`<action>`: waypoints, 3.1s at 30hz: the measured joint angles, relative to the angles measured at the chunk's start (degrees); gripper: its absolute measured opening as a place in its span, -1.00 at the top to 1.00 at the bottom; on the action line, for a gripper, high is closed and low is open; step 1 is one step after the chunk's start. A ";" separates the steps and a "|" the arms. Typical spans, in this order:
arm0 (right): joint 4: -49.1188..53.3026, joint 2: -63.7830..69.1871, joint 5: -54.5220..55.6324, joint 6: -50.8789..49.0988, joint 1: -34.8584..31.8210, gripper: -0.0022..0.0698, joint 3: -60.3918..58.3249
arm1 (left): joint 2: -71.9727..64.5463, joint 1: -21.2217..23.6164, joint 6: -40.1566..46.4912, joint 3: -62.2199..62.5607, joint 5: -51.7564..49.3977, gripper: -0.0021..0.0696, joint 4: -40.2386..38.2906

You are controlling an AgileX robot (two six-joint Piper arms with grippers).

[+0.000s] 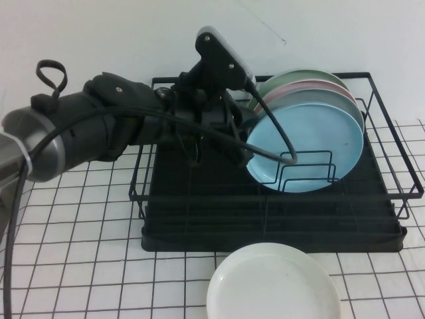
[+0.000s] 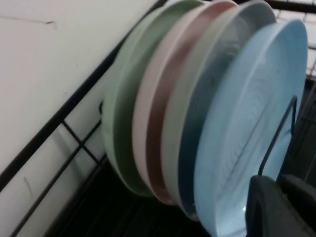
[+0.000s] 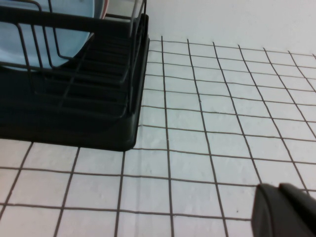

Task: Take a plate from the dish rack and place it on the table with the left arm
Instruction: Grasp the plate from the shelf, then place the plate from the table

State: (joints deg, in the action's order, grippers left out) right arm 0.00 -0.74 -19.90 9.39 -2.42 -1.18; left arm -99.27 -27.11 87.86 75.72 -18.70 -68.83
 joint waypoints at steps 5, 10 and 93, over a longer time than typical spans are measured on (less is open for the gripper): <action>0.00 0.00 0.00 0.00 0.00 0.95 0.00 | -2.14 0.00 12.45 0.13 -3.17 0.43 -3.43; 0.00 0.00 0.00 0.00 0.00 0.95 0.00 | -3.45 0.00 25.38 0.13 -2.66 -0.13 -13.62; 0.00 0.00 0.00 0.00 0.00 0.95 0.00 | 20.91 -5.81 -54.35 -23.70 -6.44 0.93 29.37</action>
State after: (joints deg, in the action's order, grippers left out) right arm 0.00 -0.74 -19.90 9.39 -2.42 -1.18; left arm -78.35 -32.92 33.51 52.02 -25.13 -39.46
